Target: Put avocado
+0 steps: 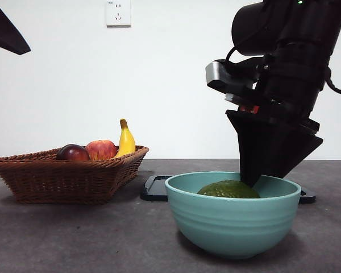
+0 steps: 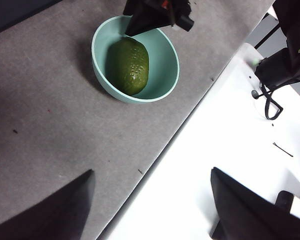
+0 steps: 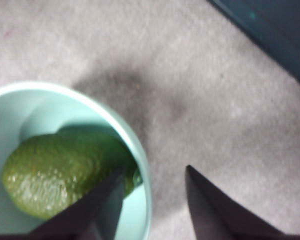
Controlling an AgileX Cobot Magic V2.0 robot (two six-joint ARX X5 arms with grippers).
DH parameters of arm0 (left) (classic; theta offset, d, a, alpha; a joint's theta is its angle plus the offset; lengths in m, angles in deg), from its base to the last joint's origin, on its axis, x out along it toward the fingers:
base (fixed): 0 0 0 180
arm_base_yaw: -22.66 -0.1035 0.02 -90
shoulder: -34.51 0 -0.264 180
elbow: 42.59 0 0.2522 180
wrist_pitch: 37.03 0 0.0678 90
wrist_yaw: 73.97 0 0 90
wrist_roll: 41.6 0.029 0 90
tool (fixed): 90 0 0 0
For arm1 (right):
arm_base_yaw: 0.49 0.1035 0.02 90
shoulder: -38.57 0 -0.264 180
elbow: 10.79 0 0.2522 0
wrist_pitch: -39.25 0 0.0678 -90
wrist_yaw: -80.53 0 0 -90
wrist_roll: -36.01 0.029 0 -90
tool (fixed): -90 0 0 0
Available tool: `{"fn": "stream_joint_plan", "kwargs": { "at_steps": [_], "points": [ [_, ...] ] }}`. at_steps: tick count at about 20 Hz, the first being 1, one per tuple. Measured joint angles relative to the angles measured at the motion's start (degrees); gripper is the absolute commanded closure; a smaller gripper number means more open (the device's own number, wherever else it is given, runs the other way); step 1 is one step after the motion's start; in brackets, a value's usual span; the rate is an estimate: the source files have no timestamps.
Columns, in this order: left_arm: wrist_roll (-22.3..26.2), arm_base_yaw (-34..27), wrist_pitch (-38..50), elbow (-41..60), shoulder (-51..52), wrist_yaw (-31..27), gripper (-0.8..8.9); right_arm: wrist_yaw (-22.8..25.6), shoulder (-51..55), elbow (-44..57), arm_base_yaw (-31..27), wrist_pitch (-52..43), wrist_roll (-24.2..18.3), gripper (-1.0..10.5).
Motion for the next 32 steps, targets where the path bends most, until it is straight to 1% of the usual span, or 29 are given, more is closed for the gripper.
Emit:
{"fn": "stream_joint_plan", "kwargs": {
  "at_steps": [1,5,7,9,11,17,20,25,26,28,32],
  "points": [
    [0.0,0.0,0.0,0.0,0.0,0.0,4.41,0.0,0.0,0.0,0.0,-0.31,0.0,8.4],
    [0.0,0.0,0.02,0.0,0.0,0.0,4.41,-0.02,-0.42,0.0,0.0,-0.68,0.0,8.5],
    [0.0,0.0,0.11,0.0,0.0,0.0,4.41,-0.04,-0.48,0.0,0.04,-0.98,0.0,8.9],
    [0.0,0.0,0.9,0.0,0.0,0.0,4.41,-0.04,-0.5,0.0,0.26,-0.96,0.0,9.0],
    [0.0,0.0,1.29,0.0,0.0,0.0,4.41,-0.07,-0.5,0.0,0.28,-0.96,0.0,9.3],
    [0.0,0.0,1.38,0.0,0.0,0.0,4.41,-0.04,-0.48,0.0,0.83,-1.01,-0.11,9.3],
    [0.0,0.0,1.38,0.0,0.0,0.0,4.41,0.11,0.55,-0.77,0.9,-0.59,0.5,9.3],
    [0.0,0.0,1.44,0.0,0.0,0.0,4.41,0.81,1.18,-8.74,-1.27,1.16,1.44,9.3],
    [0.0,0.0,1.49,0.0,0.0,0.0,4.41,1.7,1.16,-10.14,-2.08,1.38,1.49,9.3],
    [0.0,0.0,1.53,0.0,0.0,0.0,4.41,1.79,0.42,-13.9,-4.31,2.69,1.57,9.3],
    [0.0,0.0,1.55,0.0,0.0,0.0,4.41,1.97,-6.84,-22.97,-9.22,3.41,1.51,9.3]
  ]
}}
